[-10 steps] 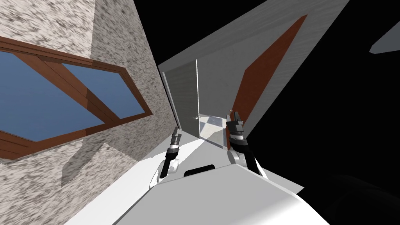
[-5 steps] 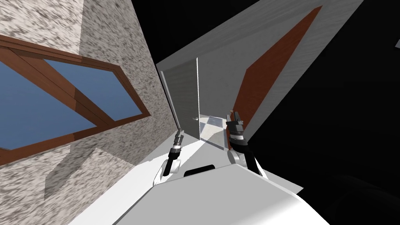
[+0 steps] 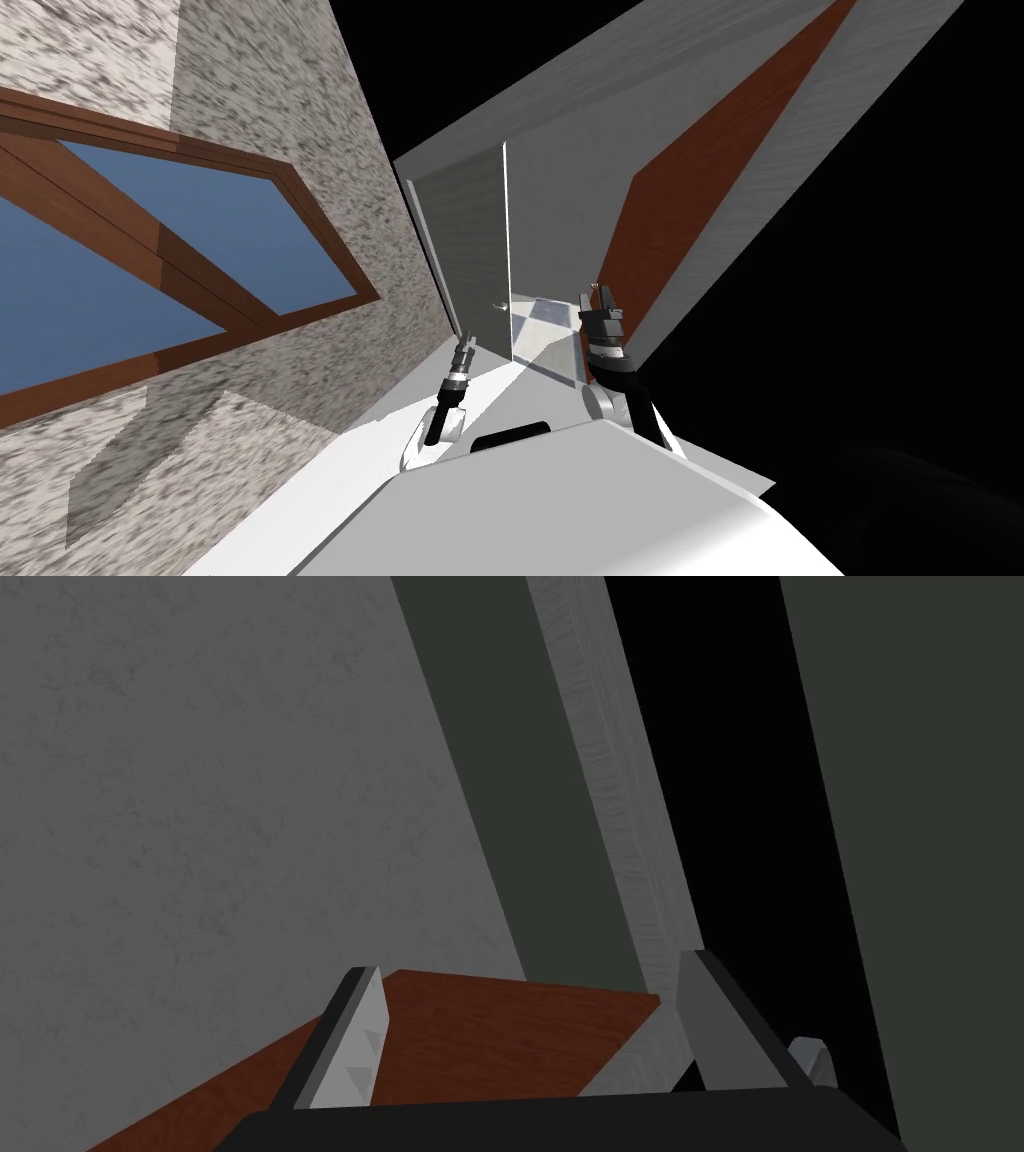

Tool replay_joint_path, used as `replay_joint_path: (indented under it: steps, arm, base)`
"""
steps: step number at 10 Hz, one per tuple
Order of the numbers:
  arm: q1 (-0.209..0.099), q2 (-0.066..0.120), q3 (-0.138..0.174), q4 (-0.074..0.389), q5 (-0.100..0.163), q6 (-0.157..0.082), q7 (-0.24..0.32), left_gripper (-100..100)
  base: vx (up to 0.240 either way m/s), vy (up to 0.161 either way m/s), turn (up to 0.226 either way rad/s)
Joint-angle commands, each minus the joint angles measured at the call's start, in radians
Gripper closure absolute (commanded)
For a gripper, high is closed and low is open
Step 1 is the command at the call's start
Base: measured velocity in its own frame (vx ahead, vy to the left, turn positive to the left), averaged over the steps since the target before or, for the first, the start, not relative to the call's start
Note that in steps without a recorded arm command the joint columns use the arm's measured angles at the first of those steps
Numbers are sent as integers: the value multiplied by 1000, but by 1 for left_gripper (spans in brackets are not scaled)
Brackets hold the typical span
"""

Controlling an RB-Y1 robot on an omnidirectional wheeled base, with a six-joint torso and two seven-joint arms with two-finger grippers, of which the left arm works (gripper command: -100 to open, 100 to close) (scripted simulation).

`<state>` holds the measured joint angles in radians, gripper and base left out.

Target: Push the door open

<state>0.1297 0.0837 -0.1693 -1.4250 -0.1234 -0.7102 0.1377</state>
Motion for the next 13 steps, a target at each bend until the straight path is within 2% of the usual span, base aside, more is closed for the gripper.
replay_joint_path:
  steps: [1, 12, 13]
  arm:
    - [-18, 2, -8, 49, -3, -9, 6, -100]
    - [-134, -2, -64, 350, -26, -48, 34, -100]
    - [-154, -4, -73, 399, -29, -54, 39, -100]
  base:
    - [100, 27, -28]
    - [98, 30, -24]
    - [128, 39, -42]
